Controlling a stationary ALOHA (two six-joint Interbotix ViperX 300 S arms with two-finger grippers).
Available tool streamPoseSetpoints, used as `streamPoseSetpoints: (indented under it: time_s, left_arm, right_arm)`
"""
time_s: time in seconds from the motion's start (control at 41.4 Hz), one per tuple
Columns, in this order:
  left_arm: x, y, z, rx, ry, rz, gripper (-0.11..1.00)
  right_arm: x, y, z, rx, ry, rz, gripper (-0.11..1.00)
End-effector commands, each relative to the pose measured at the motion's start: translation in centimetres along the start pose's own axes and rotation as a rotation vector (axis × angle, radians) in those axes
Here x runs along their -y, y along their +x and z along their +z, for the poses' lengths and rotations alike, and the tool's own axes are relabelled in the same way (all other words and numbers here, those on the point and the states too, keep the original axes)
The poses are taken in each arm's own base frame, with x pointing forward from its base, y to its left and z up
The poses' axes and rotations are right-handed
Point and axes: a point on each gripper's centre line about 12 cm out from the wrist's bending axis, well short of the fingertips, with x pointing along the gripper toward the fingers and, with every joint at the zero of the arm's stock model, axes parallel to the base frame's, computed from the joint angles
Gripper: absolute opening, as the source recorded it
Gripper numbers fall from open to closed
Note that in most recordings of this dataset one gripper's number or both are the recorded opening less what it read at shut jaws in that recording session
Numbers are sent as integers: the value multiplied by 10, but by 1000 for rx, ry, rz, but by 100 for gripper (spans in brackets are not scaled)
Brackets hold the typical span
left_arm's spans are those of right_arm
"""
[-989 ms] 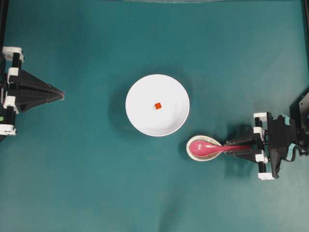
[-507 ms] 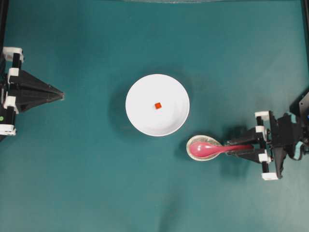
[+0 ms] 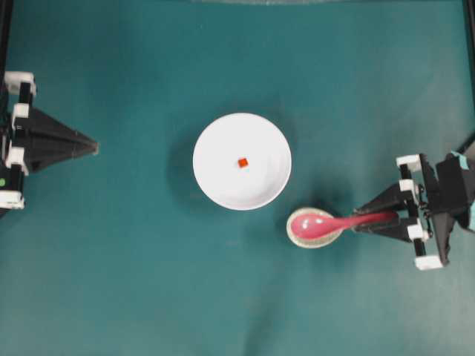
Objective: Grip the spoon and scoop the red block from the bowl with right arm.
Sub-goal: 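Lift the pink spoon out of the spoon rest with the right gripper, then lower the spoon bowl into the white bowl beside the red cube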
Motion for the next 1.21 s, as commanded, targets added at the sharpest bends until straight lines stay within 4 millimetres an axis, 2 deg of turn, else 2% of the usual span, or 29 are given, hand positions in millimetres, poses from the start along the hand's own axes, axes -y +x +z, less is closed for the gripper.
streamPoseSetpoints:
  time_s: [0.0,0.193,0.386,0.772,0.989,1.182]
  left_arm:
    - [0,1,10,23,3,-2,0]
    - [0,1,11,25,3,-2,0]
    - [0,1,10,23,6,-2,0]
    - [0,1,10,21,5,-2,0]
    - [-1,1,10,21,4,4,0]
    - [-1,1,10,23,2,4,0]
  right_arm:
    - [0,-2,25,19,7,17,25]
    - [10,-12,55,-8,1,20,25]
    - [26,-15,73,-36,20,-14,25]
    - [52,-14,103,-136,15,-70,25]
    - [54,-9,116,-206,-48,-61,25]
    - [56,3,122,-272,-67,-52,25]
